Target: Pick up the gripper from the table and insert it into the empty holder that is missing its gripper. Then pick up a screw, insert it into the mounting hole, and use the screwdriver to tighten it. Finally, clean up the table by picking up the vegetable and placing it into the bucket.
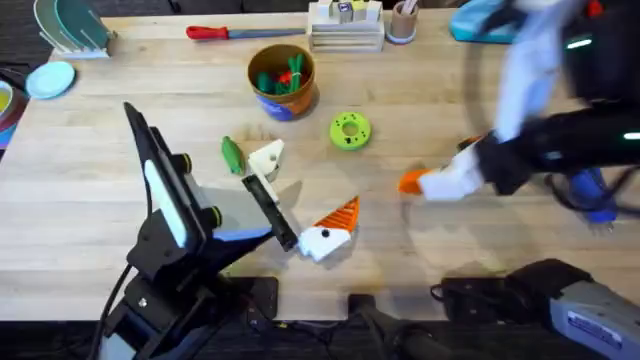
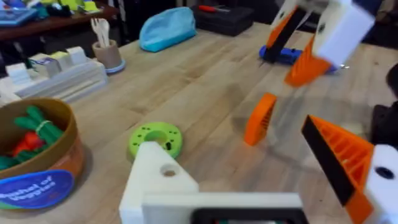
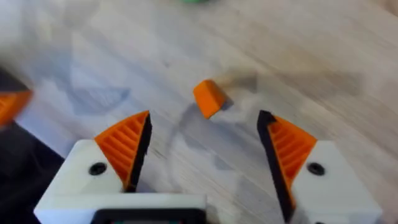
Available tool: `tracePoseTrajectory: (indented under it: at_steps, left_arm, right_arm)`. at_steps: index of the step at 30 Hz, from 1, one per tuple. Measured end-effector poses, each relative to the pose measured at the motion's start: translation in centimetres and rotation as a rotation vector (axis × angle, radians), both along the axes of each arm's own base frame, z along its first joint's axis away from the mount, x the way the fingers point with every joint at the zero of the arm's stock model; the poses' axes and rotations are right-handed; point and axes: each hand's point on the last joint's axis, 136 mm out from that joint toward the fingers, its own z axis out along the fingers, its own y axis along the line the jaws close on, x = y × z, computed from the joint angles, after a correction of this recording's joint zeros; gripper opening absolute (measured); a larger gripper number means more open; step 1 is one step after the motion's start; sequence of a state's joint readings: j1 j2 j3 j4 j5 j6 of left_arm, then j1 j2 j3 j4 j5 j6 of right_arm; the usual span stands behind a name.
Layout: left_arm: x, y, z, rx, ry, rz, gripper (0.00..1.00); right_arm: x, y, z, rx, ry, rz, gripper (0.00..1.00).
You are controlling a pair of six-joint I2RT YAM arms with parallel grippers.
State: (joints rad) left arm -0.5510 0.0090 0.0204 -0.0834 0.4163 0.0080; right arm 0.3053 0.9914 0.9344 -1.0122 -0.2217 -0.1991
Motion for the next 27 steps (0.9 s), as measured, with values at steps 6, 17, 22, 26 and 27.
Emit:
tracePoseTrajectory:
  at_steps: [6,17,22,26,27]
  left_arm:
    - [-0.5,-0.3,0.0,-0.055,0.081,-0.030,0.992]
    - [-1.7,-1.0,0.1,-0.086,0.134,-0.105,0.992]
    - [-1.8,-1.1,0.1,-0.088,0.138,-0.109,0.992]
    - [-1.8,-1.1,0.1,-0.089,0.140,-0.111,0.993]
    - [-1.8,-1.1,0.1,-0.089,0.141,-0.112,0.993]
  right_arm:
    - [-0.4,1.5,-3.6,-0.271,0.023,0.265,0.992]
    - [2.1,1.1,-6.6,-0.460,0.016,0.327,0.704]
    - [2.1,1.0,-6.6,-0.470,0.013,0.327,0.347]
    - [2.0,1.2,-6.5,-0.458,0.017,0.332,0.022]
    - [2.0,1.2,-6.5,-0.457,0.018,0.333,0.012]
